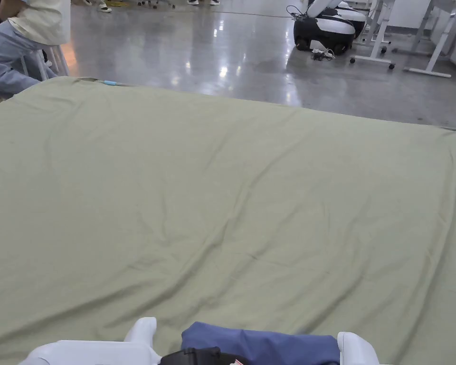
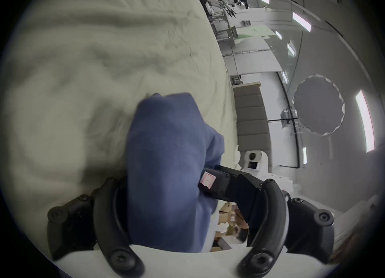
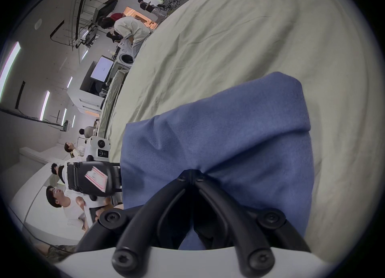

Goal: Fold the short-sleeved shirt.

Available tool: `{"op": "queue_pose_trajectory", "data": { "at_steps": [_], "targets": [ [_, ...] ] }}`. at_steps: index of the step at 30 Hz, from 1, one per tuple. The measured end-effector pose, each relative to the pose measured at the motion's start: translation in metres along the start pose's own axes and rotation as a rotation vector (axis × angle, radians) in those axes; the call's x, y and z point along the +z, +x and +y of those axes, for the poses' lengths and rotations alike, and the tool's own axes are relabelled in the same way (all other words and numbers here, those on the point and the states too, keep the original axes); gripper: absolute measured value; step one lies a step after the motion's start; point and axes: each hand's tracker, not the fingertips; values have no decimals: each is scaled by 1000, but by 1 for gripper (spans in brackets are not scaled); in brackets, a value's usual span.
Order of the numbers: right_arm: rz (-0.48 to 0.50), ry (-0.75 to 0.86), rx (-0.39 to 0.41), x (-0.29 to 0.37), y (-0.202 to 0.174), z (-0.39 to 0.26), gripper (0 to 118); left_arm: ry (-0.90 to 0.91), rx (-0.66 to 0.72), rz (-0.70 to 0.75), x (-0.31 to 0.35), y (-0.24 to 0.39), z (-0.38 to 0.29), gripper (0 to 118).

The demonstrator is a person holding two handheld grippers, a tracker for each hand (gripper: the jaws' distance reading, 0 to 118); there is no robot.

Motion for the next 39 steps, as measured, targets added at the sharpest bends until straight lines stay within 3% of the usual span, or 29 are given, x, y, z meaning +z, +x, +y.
{"op": "queue_pose_trajectory", "data": {
  "at_steps": [7,8,10,11,12,14,19,22,30,39],
  "targets": [
    [-8,7,3,2,-4,-1,4,15,-73,0,2,0,-6,98],
    [-16,9,2,4,-7,-2,4,38,-19,20,2,-2,-6,87],
    [-49,18,21,9,-15,-5,4,20,-3,216,5,-12,0,31],
    [-56,19,25,10,-14,-4,4,-1,40,39,3,-20,2,30],
    [-92,38,41,15,-18,-5,4,-21,117,12,5,-25,6,29],
    [-112,88,91,29,-26,-10,4,-62,123,14,7,-27,12,28],
    [-106,169,5,66,-31,-17,4,-150,60,55,23,-16,30,28],
    [-156,222,11,82,-31,-22,4,-166,46,96,49,-21,42,28],
    [-225,292,-35,99,-41,-31,4,-38,11,390,179,-45,74,28],
    [-299,239,-44,75,-51,-29,4,75,-7,818,316,-73,123,28]
  ]
}}
